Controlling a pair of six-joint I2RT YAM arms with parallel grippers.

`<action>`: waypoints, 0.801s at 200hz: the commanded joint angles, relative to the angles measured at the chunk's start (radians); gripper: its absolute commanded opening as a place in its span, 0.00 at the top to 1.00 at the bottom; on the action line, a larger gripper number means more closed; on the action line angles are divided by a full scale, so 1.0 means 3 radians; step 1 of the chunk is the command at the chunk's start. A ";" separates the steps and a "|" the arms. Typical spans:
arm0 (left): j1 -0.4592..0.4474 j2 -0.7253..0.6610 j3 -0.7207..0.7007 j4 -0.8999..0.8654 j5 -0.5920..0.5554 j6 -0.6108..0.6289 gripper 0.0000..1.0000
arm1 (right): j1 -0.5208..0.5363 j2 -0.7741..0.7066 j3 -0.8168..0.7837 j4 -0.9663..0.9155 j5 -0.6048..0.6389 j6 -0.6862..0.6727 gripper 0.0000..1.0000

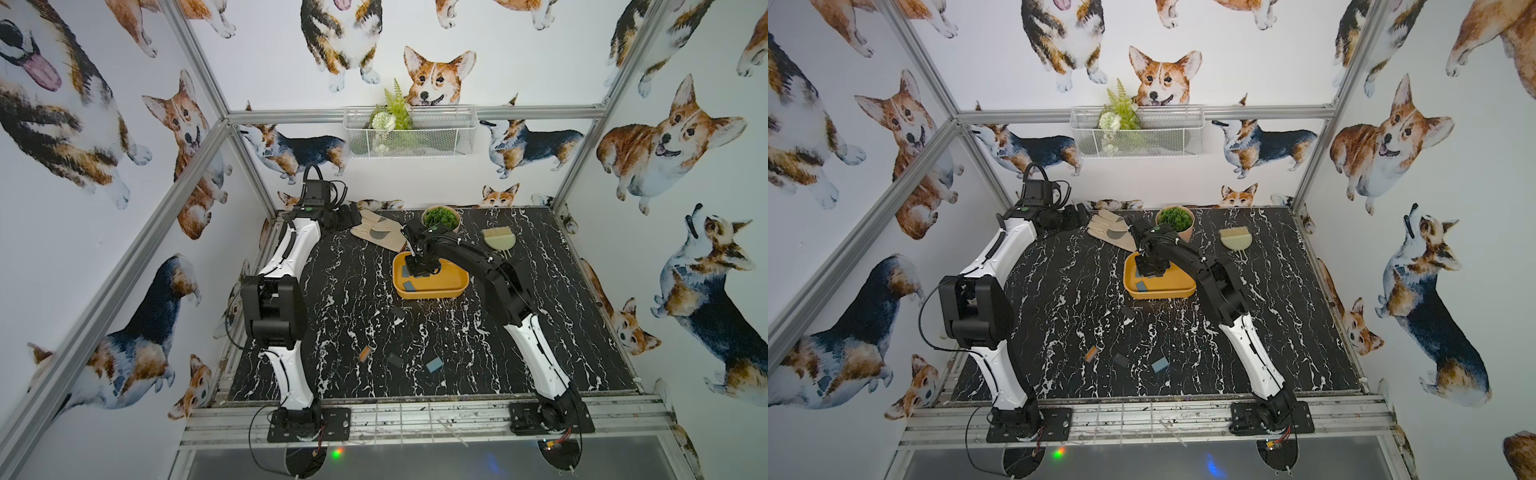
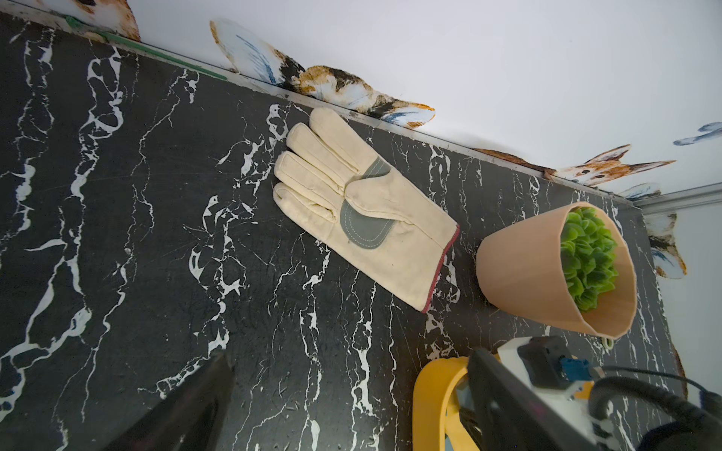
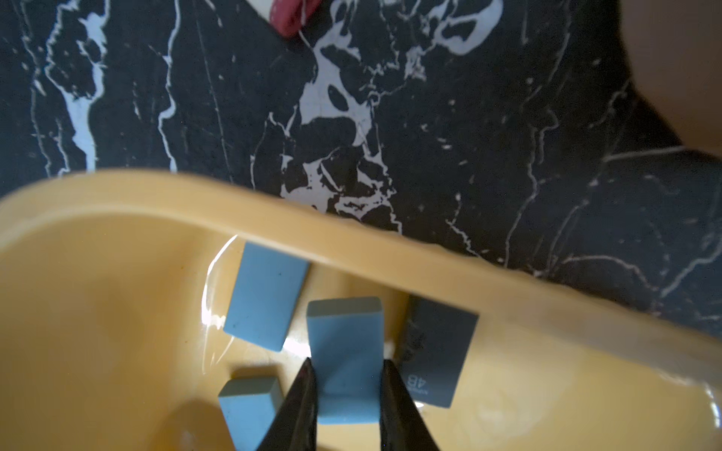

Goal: Put the eraser in the storage box
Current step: Place the eraser in the storage box.

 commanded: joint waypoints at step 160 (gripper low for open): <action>0.0096 0.0054 -0.0005 -0.0002 0.0084 0.0020 0.04 | -0.0046 0.0330 0.0402 -0.0221 0.0107 0.0114 0.69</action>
